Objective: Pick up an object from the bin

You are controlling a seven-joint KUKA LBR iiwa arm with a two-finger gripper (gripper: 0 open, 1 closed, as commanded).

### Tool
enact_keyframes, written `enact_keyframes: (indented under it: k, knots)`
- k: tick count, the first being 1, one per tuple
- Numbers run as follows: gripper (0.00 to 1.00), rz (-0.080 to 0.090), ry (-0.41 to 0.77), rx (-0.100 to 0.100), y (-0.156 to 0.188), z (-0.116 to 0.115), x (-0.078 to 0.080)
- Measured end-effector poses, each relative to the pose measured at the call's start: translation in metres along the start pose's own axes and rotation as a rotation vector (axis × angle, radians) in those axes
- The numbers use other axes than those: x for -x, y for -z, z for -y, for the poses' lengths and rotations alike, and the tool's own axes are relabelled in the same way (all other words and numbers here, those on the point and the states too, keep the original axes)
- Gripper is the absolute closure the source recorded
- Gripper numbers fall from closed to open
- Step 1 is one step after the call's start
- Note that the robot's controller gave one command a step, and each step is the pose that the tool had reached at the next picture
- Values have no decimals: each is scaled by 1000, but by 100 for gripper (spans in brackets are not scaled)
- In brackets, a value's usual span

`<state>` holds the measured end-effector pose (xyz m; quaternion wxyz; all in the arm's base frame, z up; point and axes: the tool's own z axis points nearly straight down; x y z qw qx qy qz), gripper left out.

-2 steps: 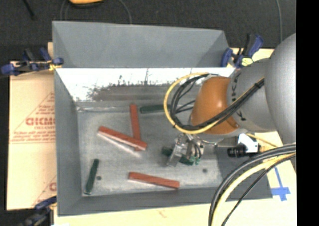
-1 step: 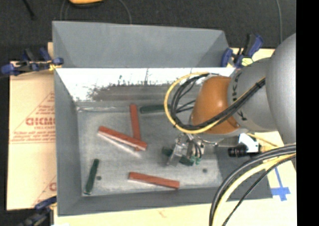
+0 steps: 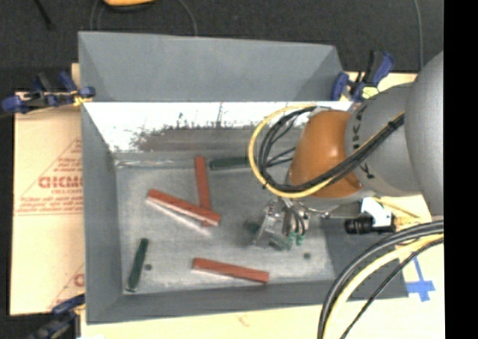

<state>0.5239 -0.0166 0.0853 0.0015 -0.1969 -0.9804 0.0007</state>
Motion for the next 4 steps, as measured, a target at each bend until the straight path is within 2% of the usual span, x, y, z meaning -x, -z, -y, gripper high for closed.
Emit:
enact_keyframes:
  k: [2,4]
  knots:
    - [100,2,1,2,38,0,1]
    - [100,9,3,4,58,0,2]
